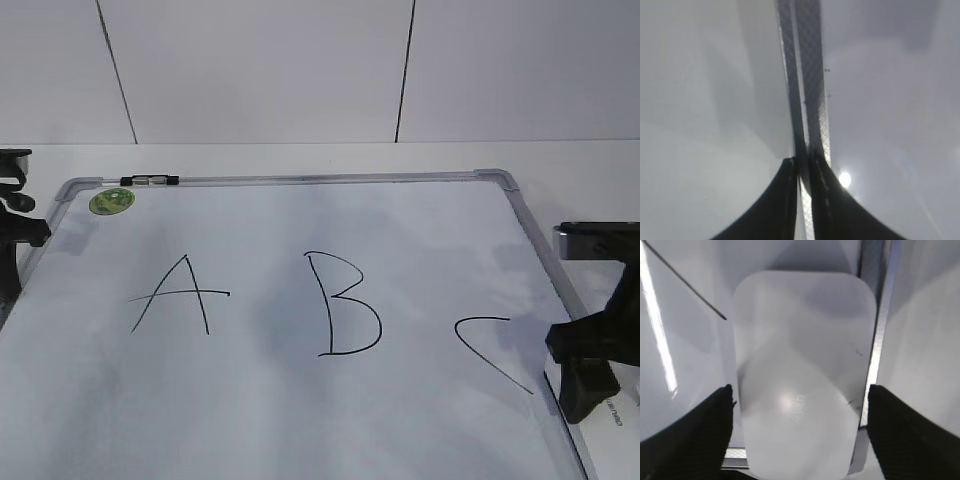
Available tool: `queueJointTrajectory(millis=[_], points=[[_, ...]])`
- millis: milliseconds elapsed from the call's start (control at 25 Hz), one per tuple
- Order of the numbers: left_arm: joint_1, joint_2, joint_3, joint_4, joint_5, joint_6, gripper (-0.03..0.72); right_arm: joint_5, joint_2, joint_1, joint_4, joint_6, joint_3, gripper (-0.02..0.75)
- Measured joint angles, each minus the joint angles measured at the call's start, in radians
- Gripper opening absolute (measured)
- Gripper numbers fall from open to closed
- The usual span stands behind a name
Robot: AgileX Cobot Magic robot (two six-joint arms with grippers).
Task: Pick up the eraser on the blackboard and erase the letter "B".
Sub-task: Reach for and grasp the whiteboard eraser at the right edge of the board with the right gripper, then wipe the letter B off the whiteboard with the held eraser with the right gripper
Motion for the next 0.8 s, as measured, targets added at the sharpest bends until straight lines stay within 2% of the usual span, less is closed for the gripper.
queueJointTrajectory(millis=[800], points=[[0.002,0.0,0.0,-0.022,-0.002,0.0,0.038,-0.008,0.028,0.0,0.003,0.022,0.0,0.644]])
